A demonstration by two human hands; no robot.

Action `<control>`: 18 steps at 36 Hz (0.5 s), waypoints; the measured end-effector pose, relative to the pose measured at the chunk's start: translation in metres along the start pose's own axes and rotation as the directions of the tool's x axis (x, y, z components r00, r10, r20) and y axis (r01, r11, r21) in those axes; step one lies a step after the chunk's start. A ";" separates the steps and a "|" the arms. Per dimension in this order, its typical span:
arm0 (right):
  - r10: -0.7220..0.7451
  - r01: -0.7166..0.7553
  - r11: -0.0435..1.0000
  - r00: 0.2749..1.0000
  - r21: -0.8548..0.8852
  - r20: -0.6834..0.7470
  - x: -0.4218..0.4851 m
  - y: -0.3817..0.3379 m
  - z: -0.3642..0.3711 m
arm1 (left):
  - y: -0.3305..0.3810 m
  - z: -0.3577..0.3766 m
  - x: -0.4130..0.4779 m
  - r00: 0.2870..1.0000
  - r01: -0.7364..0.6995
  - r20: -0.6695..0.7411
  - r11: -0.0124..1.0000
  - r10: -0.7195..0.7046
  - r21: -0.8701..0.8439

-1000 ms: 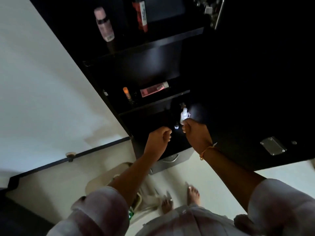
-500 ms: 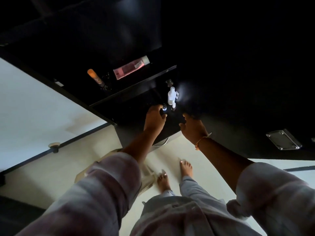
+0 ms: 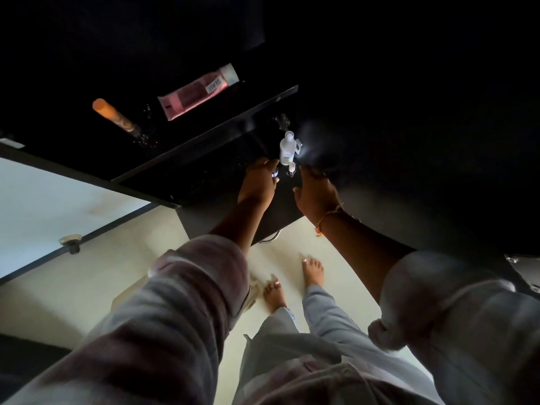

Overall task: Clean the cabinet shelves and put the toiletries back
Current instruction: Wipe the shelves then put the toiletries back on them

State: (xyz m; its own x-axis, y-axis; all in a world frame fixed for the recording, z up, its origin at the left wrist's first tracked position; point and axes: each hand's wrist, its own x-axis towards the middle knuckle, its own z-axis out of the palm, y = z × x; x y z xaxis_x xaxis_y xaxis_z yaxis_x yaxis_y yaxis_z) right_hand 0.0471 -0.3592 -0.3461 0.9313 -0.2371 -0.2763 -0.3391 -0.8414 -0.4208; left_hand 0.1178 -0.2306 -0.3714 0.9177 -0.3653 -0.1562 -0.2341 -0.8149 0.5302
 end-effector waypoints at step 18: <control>-0.099 0.095 0.993 0.994 -0.064 -0.051 0.038 0.003 0.026 | -0.023 0.010 -0.024 0.988 0.106 -0.108 0.994 -0.109 -0.035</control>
State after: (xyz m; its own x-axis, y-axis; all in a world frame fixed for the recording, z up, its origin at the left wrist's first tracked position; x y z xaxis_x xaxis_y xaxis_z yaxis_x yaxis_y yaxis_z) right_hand 0.0776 -0.3584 -0.3802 0.9658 -0.1773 -0.1893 -0.2396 -0.8894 -0.3894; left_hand 0.0981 -0.2079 -0.3885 0.9671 -0.2232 -0.1224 -0.1239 -0.8328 0.5395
